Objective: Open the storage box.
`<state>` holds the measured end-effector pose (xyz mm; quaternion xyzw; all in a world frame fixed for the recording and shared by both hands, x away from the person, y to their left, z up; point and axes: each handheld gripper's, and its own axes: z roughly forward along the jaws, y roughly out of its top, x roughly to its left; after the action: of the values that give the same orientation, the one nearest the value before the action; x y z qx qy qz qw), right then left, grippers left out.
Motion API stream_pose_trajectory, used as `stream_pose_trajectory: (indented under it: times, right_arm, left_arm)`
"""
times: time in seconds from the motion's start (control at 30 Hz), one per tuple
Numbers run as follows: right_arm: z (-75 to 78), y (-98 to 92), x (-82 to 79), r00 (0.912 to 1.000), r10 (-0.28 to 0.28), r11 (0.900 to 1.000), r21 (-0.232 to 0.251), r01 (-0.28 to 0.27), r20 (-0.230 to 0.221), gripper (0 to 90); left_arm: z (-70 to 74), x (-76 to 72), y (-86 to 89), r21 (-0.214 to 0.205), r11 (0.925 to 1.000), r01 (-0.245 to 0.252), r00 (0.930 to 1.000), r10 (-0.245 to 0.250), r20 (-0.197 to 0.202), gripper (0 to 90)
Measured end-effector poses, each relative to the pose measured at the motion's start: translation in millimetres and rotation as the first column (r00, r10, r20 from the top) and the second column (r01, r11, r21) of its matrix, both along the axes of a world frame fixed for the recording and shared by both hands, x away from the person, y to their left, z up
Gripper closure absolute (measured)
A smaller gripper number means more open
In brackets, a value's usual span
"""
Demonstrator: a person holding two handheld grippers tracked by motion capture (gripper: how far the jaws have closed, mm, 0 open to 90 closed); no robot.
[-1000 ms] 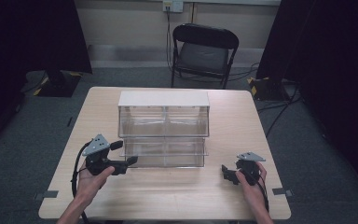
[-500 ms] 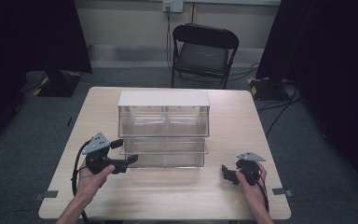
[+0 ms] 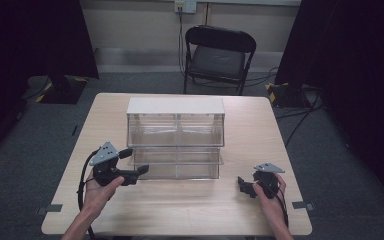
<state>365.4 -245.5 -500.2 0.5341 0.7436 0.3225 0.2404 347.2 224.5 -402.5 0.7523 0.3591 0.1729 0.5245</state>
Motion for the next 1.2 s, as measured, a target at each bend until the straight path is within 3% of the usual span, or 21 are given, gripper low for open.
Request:
stream_pose_trajectory:
  times: [1.2]
  right_arm:
    - [0.0,0.0,0.0,1.0,-0.001,1.0,0.0,0.001,-0.001,12.9]
  left_arm:
    - [11.1,6.1,-1.1,-0.006,1.0,-0.008,0.9999,0.008,0.012,14.5]
